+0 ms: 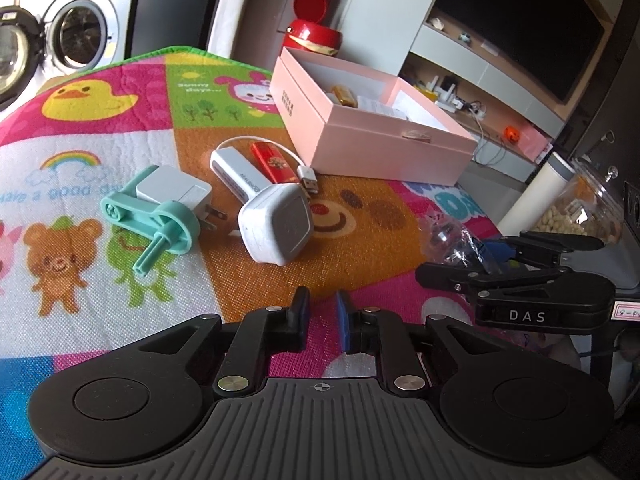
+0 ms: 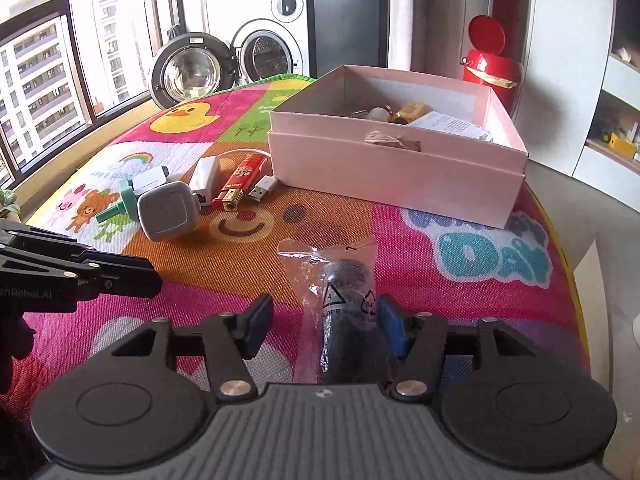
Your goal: Organize rigid objects
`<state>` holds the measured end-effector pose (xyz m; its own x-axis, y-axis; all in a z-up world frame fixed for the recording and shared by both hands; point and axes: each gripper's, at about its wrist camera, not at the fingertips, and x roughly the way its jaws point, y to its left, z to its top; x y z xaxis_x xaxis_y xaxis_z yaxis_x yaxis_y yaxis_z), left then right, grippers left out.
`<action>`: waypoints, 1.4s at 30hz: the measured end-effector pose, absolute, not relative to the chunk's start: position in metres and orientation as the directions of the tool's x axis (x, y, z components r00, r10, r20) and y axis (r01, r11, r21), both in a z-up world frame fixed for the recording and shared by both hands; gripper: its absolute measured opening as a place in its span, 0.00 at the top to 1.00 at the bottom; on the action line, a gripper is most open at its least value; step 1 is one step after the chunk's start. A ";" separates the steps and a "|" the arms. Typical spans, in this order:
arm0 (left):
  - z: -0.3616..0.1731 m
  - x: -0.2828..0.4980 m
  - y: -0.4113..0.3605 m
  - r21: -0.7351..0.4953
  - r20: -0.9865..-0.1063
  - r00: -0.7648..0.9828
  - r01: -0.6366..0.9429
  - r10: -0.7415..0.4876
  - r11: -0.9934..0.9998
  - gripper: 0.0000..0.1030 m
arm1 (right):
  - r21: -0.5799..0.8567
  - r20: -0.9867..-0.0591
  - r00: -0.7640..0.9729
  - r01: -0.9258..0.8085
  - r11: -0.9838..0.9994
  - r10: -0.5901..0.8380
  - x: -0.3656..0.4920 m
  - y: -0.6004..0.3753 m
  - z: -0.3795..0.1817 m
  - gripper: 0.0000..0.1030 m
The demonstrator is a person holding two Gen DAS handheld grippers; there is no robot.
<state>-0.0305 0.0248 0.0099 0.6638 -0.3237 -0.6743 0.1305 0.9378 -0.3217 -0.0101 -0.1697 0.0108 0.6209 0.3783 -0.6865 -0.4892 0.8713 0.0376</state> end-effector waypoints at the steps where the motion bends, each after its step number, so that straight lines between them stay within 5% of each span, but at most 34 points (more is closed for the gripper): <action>1: 0.010 -0.030 0.026 -0.331 -0.674 0.661 0.127 -0.329 0.935 0.84 | 0.024 -0.678 0.633 -0.490 0.872 0.374 -0.011 -0.167 0.009 0.39; 6: 0.011 -0.033 0.016 -0.265 -0.682 0.667 0.155 -0.299 0.952 0.84 | 0.014 -0.651 0.664 -0.474 0.881 0.368 -0.013 -0.167 0.004 0.31; 19: 0.020 -0.027 0.001 -0.177 -0.727 0.642 0.167 -0.244 0.970 0.83 | 0.029 -0.629 0.677 -0.471 0.882 0.383 -0.016 -0.171 0.002 0.31; 29: 0.062 -0.010 0.001 -0.010 -0.629 0.764 0.179 -0.145 0.984 0.80 | 0.027 -0.629 0.677 -0.473 0.881 0.383 -0.016 -0.171 0.002 0.29; 35: 0.054 0.007 0.022 -0.022 -0.641 0.758 0.137 -0.119 0.990 0.80 | 0.028 -0.630 0.676 -0.474 0.880 0.384 -0.017 -0.170 0.002 0.28; 42: 0.044 0.004 0.017 -0.123 -0.653 0.703 0.270 -0.282 0.955 0.80 | 0.028 -0.631 0.671 -0.481 0.876 0.388 -0.017 -0.169 0.002 0.25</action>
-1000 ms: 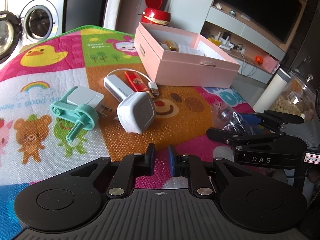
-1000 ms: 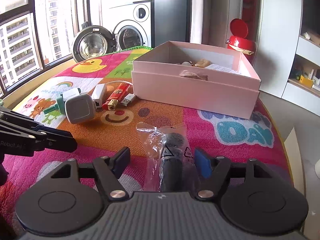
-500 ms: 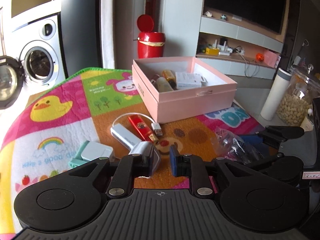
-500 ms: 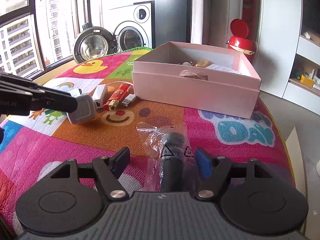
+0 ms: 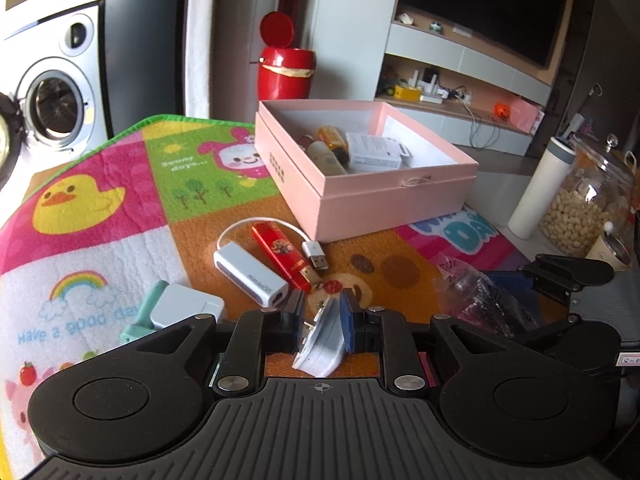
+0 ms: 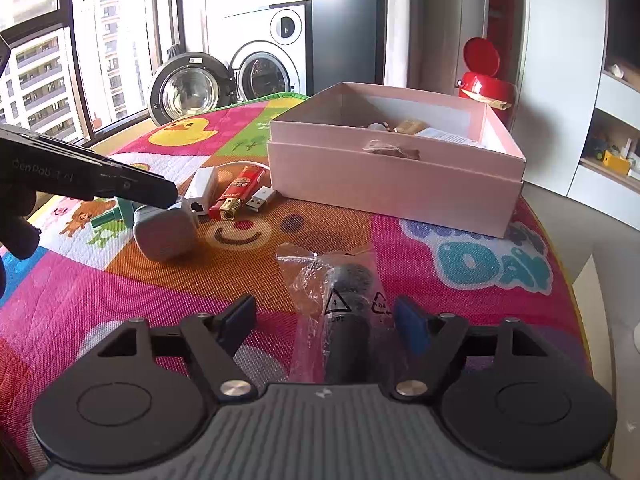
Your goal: Organize rigid objects
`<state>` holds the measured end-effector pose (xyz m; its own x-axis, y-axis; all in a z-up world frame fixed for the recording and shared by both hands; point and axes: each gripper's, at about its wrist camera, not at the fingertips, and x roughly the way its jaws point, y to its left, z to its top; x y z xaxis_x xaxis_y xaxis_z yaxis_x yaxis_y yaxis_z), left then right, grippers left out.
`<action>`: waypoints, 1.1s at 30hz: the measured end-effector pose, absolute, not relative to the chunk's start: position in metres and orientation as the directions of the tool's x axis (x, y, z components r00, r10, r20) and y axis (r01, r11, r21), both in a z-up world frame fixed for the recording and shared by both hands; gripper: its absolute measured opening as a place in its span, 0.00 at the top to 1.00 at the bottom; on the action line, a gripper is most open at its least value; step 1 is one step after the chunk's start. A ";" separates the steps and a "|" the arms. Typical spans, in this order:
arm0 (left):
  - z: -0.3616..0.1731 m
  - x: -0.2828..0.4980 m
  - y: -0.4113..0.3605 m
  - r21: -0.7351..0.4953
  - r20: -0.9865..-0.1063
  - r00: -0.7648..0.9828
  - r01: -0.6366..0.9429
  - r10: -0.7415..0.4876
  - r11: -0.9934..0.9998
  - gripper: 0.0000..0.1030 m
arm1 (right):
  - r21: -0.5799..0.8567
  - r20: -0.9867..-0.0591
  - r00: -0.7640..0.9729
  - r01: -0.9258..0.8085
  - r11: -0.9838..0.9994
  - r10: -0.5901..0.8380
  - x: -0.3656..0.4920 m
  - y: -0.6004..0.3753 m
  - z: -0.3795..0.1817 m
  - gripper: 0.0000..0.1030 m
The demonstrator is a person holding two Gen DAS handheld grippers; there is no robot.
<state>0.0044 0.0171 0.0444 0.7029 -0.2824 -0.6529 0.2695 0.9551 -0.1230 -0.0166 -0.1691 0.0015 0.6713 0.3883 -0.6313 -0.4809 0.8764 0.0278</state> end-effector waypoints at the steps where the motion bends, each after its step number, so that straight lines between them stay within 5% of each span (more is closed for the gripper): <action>1: 0.043 0.003 0.011 -0.096 -0.648 0.709 0.287 -0.279 0.953 0.80 | 0.027 -0.632 0.671 -0.482 0.876 0.389 -0.017 -0.169 0.001 0.25; 8: 0.044 -0.008 -0.005 -0.016 -0.655 0.702 0.355 -0.278 0.935 0.78 | 0.027 -0.632 0.671 -0.482 0.876 0.389 -0.017 -0.169 0.001 0.25; 15: 0.037 -0.026 -0.005 -0.069 -0.673 0.653 0.411 -0.347 0.909 0.78 | 0.027 -0.632 0.670 -0.482 0.876 0.389 -0.017 -0.168 0.001 0.24; 21: 0.060 -0.035 0.029 -0.152 -0.586 0.735 0.313 -0.341 0.937 0.78 | 0.027 -0.633 0.669 -0.484 0.875 0.390 -0.017 -0.168 0.001 0.23; 30: 0.027 -0.043 0.031 -0.093 -0.765 0.566 0.374 -0.306 0.923 0.77 | 0.027 -0.633 0.668 -0.485 0.874 0.390 -0.017 -0.168 0.001 0.22; 33: 0.024 -0.047 0.022 -0.067 -0.771 0.561 0.397 -0.300 0.915 0.69 | 0.026 -0.635 0.667 -0.487 0.873 0.391 -0.017 -0.168 0.000 0.21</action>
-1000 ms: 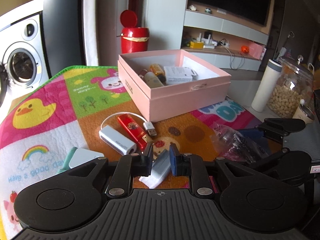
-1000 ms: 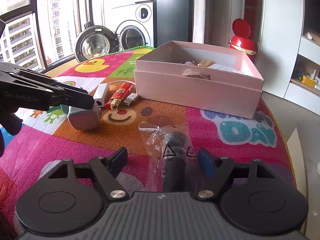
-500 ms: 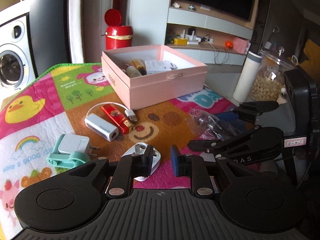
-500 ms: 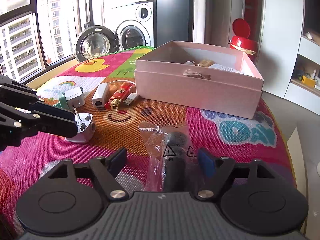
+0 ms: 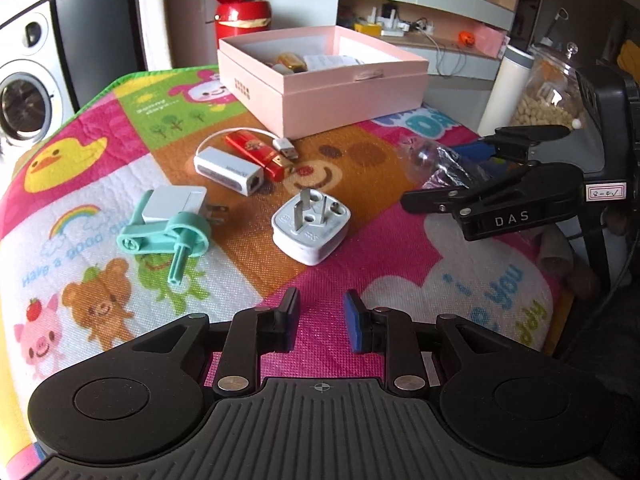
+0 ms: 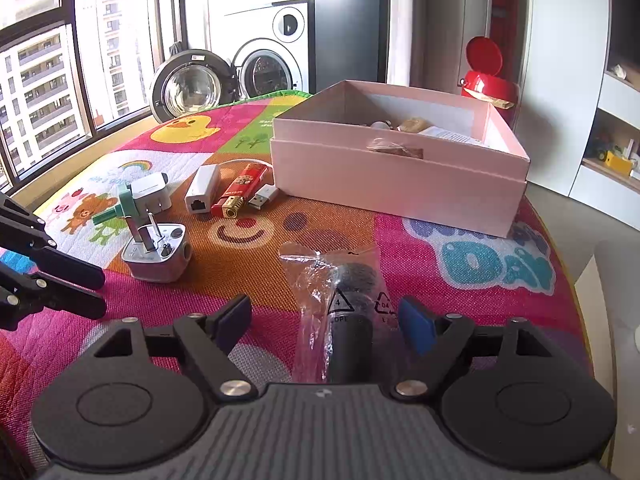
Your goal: Organize rigid objects
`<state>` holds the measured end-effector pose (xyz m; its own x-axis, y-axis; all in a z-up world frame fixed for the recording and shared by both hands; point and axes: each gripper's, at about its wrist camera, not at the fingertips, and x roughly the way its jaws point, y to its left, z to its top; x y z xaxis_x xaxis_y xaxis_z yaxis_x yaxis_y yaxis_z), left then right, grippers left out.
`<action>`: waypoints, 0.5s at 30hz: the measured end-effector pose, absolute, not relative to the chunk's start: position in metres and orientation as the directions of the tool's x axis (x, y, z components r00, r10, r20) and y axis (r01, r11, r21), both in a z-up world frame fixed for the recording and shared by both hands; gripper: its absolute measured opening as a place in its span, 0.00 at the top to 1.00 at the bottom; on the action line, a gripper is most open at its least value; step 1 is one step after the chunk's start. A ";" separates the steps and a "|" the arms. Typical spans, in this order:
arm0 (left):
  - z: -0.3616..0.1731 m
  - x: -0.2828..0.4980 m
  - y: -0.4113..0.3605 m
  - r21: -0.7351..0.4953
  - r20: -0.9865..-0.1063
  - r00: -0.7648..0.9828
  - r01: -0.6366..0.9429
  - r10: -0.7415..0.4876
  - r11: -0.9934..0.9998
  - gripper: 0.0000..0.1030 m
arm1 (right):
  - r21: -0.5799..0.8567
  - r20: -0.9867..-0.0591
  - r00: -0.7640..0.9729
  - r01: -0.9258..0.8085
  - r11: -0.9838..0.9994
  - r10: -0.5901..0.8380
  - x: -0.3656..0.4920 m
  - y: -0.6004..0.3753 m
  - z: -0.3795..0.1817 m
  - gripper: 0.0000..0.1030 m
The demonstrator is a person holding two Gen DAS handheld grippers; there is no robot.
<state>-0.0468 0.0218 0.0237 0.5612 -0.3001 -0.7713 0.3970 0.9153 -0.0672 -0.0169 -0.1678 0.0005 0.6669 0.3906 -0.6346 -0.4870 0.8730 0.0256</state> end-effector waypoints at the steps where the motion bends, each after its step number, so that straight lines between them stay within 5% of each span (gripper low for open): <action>1: 0.024 -0.046 0.020 -0.080 -0.772 0.554 0.401 -0.312 0.912 0.64 | 0.025 -0.635 0.667 -0.487 0.873 0.391 -0.017 -0.168 0.000 0.21; 3: 0.023 -0.042 0.014 -0.105 -0.771 0.539 0.416 -0.339 0.903 0.60 | 0.025 -0.635 0.667 -0.487 0.873 0.391 -0.017 -0.168 0.001 0.21; 7: 0.021 -0.042 -0.006 -0.096 -0.778 0.511 0.476 -0.364 0.874 0.25 | 0.025 -0.634 0.667 -0.487 0.873 0.391 -0.017 -0.168 0.001 0.21; 15: 0.031 -0.038 0.015 -0.093 -0.705 0.637 0.352 -0.312 0.931 0.34 | 0.025 -0.635 0.667 -0.487 0.873 0.391 -0.017 -0.168 0.001 0.21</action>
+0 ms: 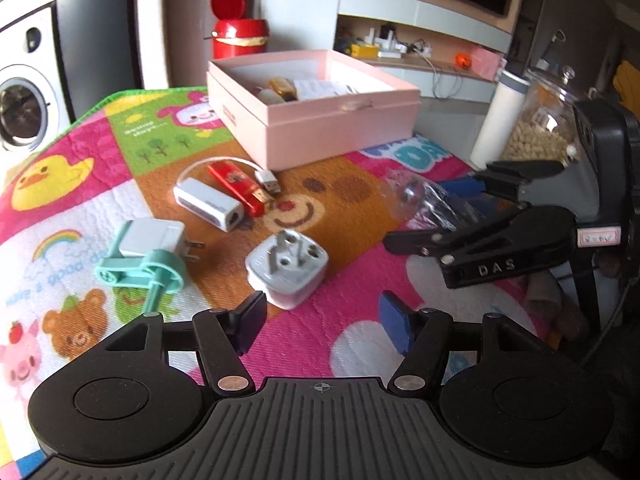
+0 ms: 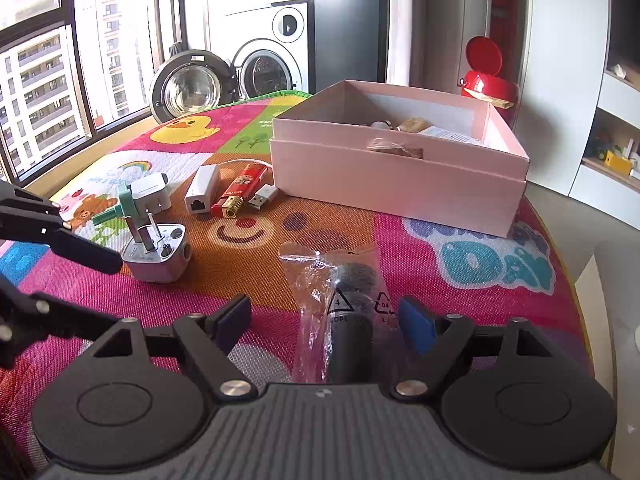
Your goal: Organize rigid objects
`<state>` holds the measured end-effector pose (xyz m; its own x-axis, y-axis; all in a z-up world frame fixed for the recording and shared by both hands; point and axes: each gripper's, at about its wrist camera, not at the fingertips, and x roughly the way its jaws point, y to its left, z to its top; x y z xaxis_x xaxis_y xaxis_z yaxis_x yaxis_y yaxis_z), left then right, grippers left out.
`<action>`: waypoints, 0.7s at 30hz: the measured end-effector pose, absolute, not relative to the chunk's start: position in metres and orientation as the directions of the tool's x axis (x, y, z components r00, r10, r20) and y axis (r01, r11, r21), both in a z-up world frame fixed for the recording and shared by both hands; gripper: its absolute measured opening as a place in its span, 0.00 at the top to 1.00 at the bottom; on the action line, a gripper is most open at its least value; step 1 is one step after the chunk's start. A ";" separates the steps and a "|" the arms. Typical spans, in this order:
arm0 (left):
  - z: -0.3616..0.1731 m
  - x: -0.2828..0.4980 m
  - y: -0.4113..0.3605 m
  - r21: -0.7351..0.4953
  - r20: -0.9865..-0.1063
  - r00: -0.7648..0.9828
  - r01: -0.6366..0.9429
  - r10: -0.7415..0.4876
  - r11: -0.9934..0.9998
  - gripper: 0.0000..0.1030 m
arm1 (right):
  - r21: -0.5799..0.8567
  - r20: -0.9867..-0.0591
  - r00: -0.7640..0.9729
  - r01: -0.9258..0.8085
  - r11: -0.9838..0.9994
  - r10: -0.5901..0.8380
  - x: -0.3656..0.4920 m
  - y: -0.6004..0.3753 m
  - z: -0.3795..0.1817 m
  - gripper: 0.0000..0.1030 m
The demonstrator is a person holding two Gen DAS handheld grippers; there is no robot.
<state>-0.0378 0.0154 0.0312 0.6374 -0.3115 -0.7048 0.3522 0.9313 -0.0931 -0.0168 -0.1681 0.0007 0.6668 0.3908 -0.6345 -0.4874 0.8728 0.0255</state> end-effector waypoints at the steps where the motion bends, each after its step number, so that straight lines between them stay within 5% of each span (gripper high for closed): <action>1: 0.033 -0.034 0.020 -0.087 -0.691 0.662 0.322 -0.289 0.943 0.36 | 0.026 -0.635 0.667 -0.487 0.873 0.391 -0.017 -0.168 0.001 0.21; 7: 0.026 -0.007 0.012 -0.095 -0.704 0.650 0.315 -0.287 0.944 0.45 | 0.025 -0.635 0.667 -0.487 0.873 0.390 -0.017 -0.168 0.001 0.21; 17: 0.012 -0.007 -0.011 -0.052 -0.714 0.661 0.279 -0.231 0.959 0.46 | 0.025 -0.634 0.667 -0.487 0.873 0.390 -0.017 -0.169 0.001 0.21; 21: 0.009 -0.017 -0.019 0.032 -0.684 0.702 0.298 -0.196 0.954 0.46 | 0.001 -0.631 0.673 -0.497 0.868 0.386 -0.021 -0.168 0.003 0.42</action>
